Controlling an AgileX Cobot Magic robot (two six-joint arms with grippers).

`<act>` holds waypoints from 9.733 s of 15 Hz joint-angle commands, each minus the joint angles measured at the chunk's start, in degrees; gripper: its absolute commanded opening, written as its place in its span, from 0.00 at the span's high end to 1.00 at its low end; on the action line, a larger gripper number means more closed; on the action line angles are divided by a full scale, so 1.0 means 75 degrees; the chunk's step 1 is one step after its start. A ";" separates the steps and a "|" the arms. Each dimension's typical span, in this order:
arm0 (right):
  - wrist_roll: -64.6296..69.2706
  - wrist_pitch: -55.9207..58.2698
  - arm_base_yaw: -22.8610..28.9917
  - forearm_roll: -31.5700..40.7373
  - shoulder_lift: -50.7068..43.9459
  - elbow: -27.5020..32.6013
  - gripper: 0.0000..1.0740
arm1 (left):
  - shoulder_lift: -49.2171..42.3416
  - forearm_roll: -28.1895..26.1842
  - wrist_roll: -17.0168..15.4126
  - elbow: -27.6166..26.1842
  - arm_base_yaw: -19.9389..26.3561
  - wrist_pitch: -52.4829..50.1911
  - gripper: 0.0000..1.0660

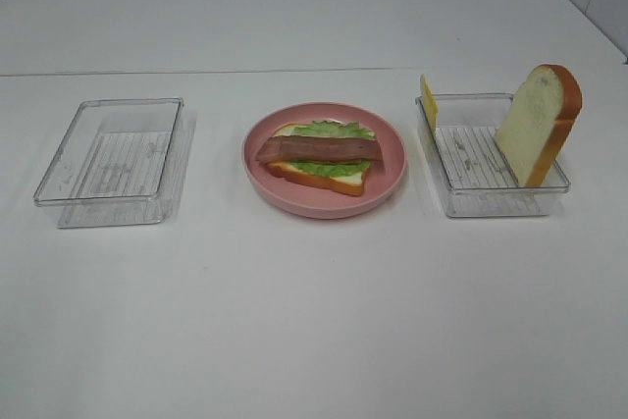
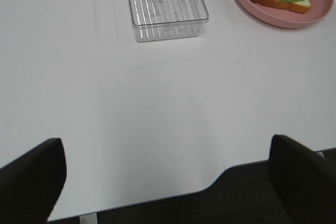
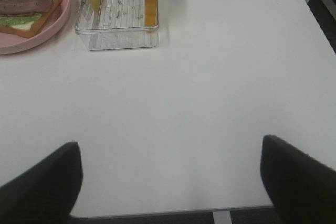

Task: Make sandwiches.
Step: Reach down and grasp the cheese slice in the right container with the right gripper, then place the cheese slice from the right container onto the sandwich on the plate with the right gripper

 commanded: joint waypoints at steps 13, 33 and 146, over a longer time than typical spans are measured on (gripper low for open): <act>-0.0023 0.0000 -0.0031 0.0008 -0.0176 0.0000 0.16 | -0.2124 -0.0183 0.0703 0.1146 0.0008 -0.0825 0.08; 0.0031 -0.0076 -0.0031 0.0023 -0.0160 0.0000 0.16 | -0.2131 -0.0214 0.0749 0.1146 0.1757 -0.0825 0.08; 0.0374 -0.2162 0.4309 -0.2269 1.7364 -1.0397 0.99 | -0.2131 -0.0214 0.0756 0.1146 0.1757 -0.0825 0.08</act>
